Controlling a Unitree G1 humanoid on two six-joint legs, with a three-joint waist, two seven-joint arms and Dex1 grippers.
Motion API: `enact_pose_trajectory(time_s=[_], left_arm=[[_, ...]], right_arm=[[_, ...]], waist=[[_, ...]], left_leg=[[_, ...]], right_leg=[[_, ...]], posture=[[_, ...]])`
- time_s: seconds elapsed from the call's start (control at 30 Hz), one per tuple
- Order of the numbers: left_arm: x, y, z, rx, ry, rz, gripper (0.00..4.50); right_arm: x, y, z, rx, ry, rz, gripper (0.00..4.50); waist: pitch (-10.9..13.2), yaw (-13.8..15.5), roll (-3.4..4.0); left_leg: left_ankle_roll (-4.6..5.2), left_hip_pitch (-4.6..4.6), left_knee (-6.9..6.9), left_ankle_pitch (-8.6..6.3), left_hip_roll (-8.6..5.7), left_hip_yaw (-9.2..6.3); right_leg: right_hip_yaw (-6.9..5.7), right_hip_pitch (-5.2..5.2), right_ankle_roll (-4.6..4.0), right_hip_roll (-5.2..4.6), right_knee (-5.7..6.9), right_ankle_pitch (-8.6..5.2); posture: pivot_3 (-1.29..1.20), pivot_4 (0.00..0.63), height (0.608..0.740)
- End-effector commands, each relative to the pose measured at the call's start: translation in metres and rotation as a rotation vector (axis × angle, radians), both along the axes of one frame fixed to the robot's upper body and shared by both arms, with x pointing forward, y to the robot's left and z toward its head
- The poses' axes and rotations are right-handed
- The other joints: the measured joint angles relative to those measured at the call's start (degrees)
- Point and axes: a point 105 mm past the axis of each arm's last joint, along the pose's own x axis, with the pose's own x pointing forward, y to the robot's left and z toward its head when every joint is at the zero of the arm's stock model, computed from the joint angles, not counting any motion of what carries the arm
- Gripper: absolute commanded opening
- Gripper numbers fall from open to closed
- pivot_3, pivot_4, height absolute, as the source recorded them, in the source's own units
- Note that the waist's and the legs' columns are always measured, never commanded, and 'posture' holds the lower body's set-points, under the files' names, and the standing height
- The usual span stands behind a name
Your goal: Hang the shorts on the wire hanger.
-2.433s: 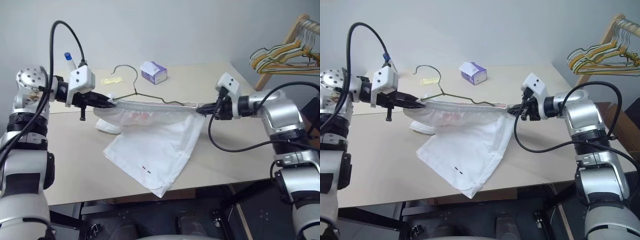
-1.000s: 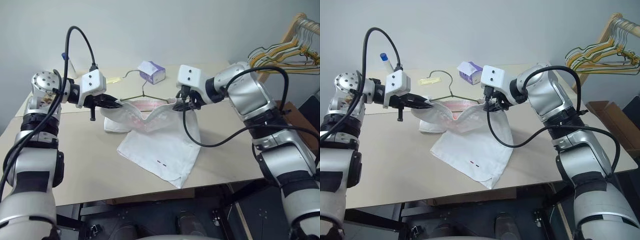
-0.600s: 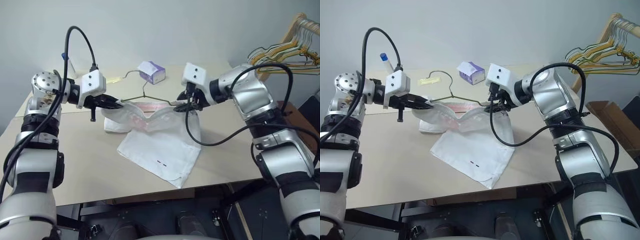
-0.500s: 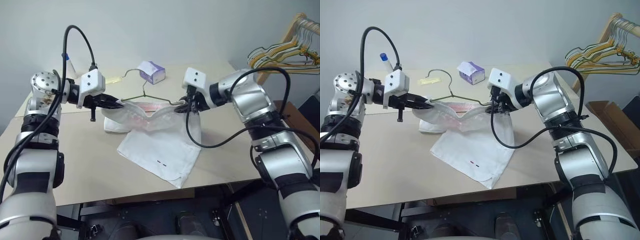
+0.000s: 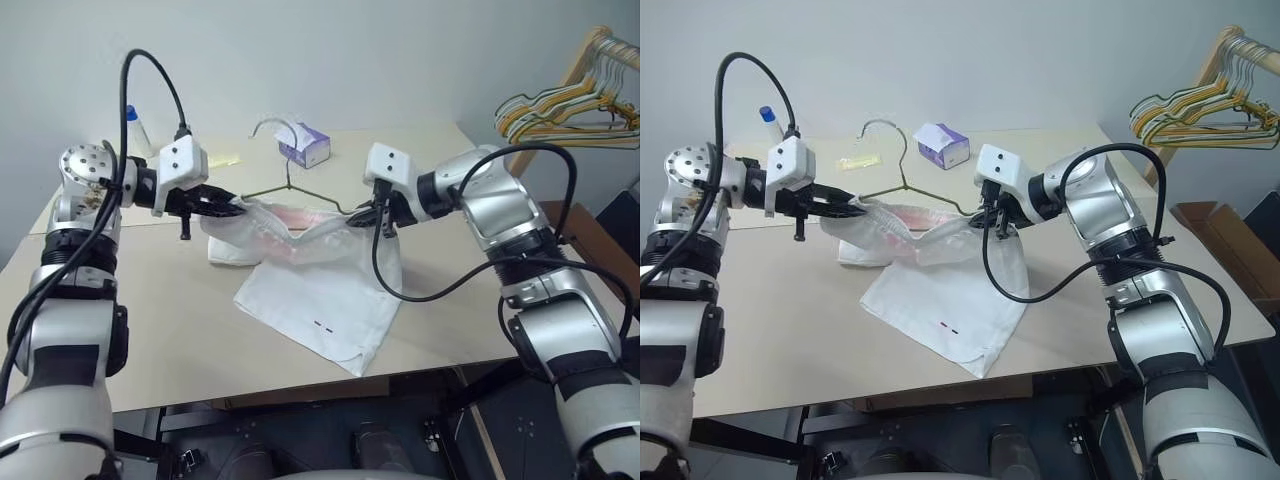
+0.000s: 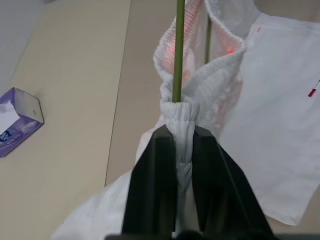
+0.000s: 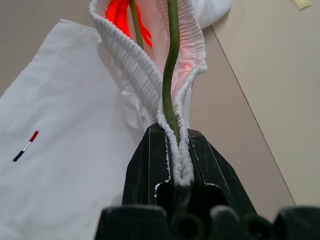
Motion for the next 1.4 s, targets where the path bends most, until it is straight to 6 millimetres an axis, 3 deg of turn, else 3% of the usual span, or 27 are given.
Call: enact_pose_trajectory(time_s=[0.03,0.2,0.3,0.4,0.5,0.67,0.87,1.0,1.2,1.27,1.4], left_arm=[[0.004,-0.002,0.026,-0.092,-0.094,0.010,1.86],[0.008,0.013,0.064,-0.305,-0.219,0.103,3.58],[0.009,0.026,0.076,-0.383,-0.253,0.164,4.49],[0.014,0.037,0.081,-0.499,-0.265,0.246,4.50],[0.015,0.036,0.076,-0.600,-0.232,0.255,4.50],[0.004,0.006,0.045,-0.570,-0.139,0.127,4.50],[-0.010,-0.023,0.029,-0.529,-0.084,0.028,4.50],[-0.012,-0.033,0.028,-0.546,-0.079,0.009,4.50],[-0.022,-0.046,0.024,-0.519,-0.042,-0.060,4.50],[-0.027,-0.049,0.024,-0.513,-0.033,-0.089,4.50],[-0.032,-0.056,0.033,-0.566,-0.066,-0.105,4.50]], right_arm=[[-0.002,-0.002,0.019,0.059,-0.045,0.002,0.11],[-0.003,-0.018,0.019,0.075,-0.038,-0.058,0.11],[-0.004,-0.029,0.018,0.093,-0.030,-0.107,0.11],[-0.008,-0.045,0.017,0.118,-0.015,-0.184,0.11],[-0.012,-0.061,0.019,0.153,0.008,-0.303,0.11],[-0.020,-0.097,0.028,0.234,0.036,-0.588,0.11],[-0.039,-0.134,0.031,0.271,0.064,-0.861,0.11],[-0.051,-0.154,0.030,0.314,0.083,-1.032,0.11],[-0.061,-0.210,0.015,0.304,0.049,-1.363,0.11],[-0.064,-0.220,0.014,0.310,0.043,-1.413,0.11],[-0.070,-0.255,0.018,0.390,-0.032,-1.673,0.11]], waist=[[0.00,-0.01,0.00],[0.00,-0.09,0.00],[0.00,-0.29,0.00],[0.00,-0.49,0.00],[0.00,-0.60,-0.01],[-0.01,-1.31,0.01],[-0.01,-2.67,0.01],[-0.05,-3.15,0.06],[-0.06,-4.62,0.07],[-0.06,-5.10,0.09],[-0.08,-6.10,0.12]], left_leg=[[0.00,0.00,0.00,0.00,0.00,0.00],[0.00,-0.02,0.00,0.00,0.00,0.00],[0.00,-0.01,0.00,0.00,0.00,-0.01],[0.00,0.02,0.00,0.00,0.00,-0.01],[-0.01,0.03,0.03,0.00,0.00,-0.05],[-0.01,0.03,0.04,0.01,0.00,-0.05],[-0.01,0.00,0.05,0.01,0.00,-0.06],[-0.01,0.17,0.04,0.00,-0.01,-0.04],[0.00,0.18,0.04,0.00,-0.02,-0.05],[0.01,0.17,0.04,-0.01,-0.03,-0.04],[0.01,0.24,0.04,-0.01,-0.03,-0.05]], right_leg=[[0.00,0.00,0.00,0.00,0.00,0.00],[-0.01,0.00,0.00,0.00,-0.01,0.00],[-0.01,0.00,0.01,0.00,-0.02,0.01],[-0.02,0.05,0.01,0.00,-0.04,0.01],[-0.05,0.09,0.01,-0.02,-0.05,0.01],[-0.05,0.09,0.01,-0.03,-0.03,0.01],[-0.02,0.06,0.00,-0.03,-0.14,0.01],[0.04,0.16,0.01,-0.04,-0.18,0.01],[0.09,0.18,0.02,-0.04,-0.23,0.00],[0.14,0.16,0.02,-0.04,-0.24,0.00],[0.17,0.20,0.03,-0.04,-0.21,0.00]], posture=[[-0.08,0.000,0.740],[-0.10,0.000,0.740],[-0.11,0.000,0.740],[-0.12,0.000,0.740],[-0.14,0.000,0.740],[-0.17,0.000,0.740],[-0.21,0.000,0.740],[-0.23,0.000,0.740],[-0.27,0.000,0.740],[-0.27,0.000,0.740],[-0.28,0.000,0.740]])
